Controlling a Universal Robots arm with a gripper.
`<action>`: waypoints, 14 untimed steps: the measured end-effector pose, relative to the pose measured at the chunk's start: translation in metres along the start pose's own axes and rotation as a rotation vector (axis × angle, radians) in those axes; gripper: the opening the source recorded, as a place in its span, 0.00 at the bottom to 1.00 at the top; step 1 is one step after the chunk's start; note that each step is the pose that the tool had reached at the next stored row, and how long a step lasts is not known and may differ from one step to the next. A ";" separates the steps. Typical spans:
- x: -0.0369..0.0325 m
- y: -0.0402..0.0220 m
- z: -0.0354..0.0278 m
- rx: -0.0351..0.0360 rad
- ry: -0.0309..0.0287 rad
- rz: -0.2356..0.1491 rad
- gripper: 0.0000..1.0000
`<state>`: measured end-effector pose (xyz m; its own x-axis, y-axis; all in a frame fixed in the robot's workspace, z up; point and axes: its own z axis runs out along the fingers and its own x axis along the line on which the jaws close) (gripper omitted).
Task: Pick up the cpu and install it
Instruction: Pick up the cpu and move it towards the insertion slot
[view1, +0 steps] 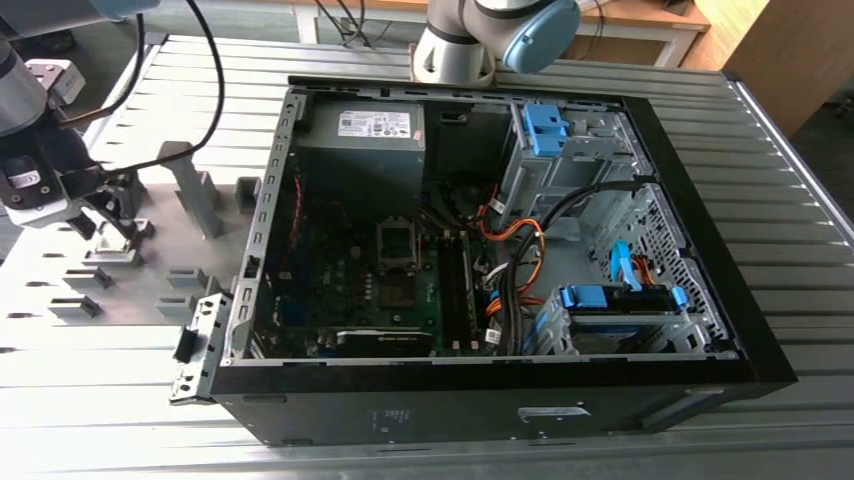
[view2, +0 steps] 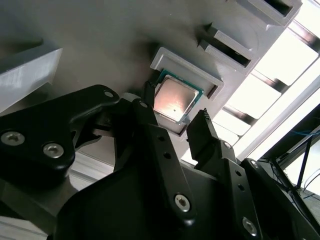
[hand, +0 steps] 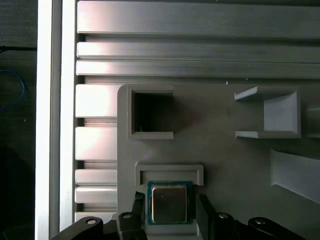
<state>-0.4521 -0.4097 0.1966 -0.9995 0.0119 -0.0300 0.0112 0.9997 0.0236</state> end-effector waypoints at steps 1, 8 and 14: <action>0.0001 -0.0001 0.0012 0.0001 0.0001 0.000 0.53; -0.0001 -0.0001 0.0049 0.0031 0.0003 0.000 0.53; -0.0001 -0.0003 0.0076 0.0040 0.0003 0.000 0.53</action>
<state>-0.4518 -0.4098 0.1890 -0.9995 0.0117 -0.0297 0.0111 0.9997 0.0196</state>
